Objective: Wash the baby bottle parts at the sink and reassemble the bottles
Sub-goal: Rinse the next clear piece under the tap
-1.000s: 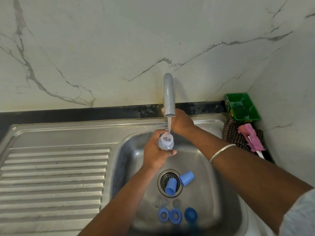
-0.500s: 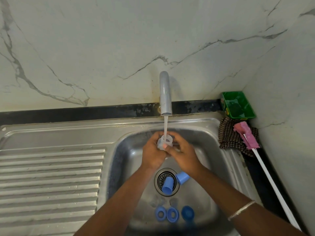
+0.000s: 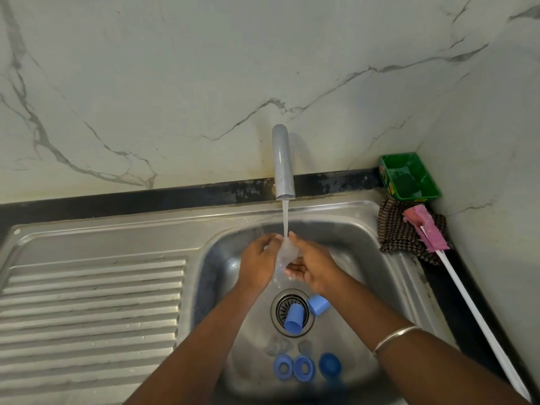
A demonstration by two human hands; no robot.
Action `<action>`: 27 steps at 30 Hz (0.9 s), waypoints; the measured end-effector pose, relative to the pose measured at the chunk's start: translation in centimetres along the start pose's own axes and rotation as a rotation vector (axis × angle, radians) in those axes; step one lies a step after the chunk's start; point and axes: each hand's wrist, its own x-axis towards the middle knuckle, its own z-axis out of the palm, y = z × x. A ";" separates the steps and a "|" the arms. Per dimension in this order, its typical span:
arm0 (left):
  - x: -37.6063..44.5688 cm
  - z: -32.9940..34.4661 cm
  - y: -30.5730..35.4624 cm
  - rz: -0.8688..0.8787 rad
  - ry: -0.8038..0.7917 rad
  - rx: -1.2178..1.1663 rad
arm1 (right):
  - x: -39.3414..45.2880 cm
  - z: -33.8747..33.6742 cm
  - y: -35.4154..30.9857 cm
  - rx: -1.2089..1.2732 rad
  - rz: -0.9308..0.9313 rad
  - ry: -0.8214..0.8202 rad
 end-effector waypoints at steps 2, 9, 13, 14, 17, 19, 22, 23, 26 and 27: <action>0.5 0.2 0.2 -0.062 0.028 0.073 | -0.1 0.3 0.3 0.048 0.077 0.018; 1.6 0.1 1.2 -0.582 -0.023 -0.219 | -0.2 1.1 0.3 -0.063 0.093 -0.006; 0.6 -0.4 1.1 -0.670 -0.066 -0.252 | 0.0 0.8 -0.2 -0.290 0.045 -0.080; 0.4 -0.5 1.0 -0.662 -0.066 -0.255 | 0.0 0.6 -0.1 -0.365 -0.020 -0.092; -0.2 -0.6 0.3 -0.641 -0.037 -0.234 | -0.1 -0.2 0.6 -0.617 -0.298 -0.060; -0.4 -0.5 -0.1 -0.634 -0.043 -0.195 | -0.1 -0.9 1.1 -0.780 -0.476 -0.045; -0.3 -0.4 -0.8 -0.620 -0.037 -0.149 | 0.0 -1.7 1.6 -0.919 -0.656 0.008; -0.3 -0.4 -0.9 -0.625 -0.019 -0.161 | 0.0 -1.9 1.7 -0.974 -0.694 0.050; -0.2 -0.7 -1.6 -0.604 0.009 -0.139 | -0.3 -2.1 1.7 -1.172 -0.690 0.143; -0.1 -0.8 -1.8 -0.588 0.008 -0.131 | -0.5 -1.9 1.8 -1.197 -0.683 0.120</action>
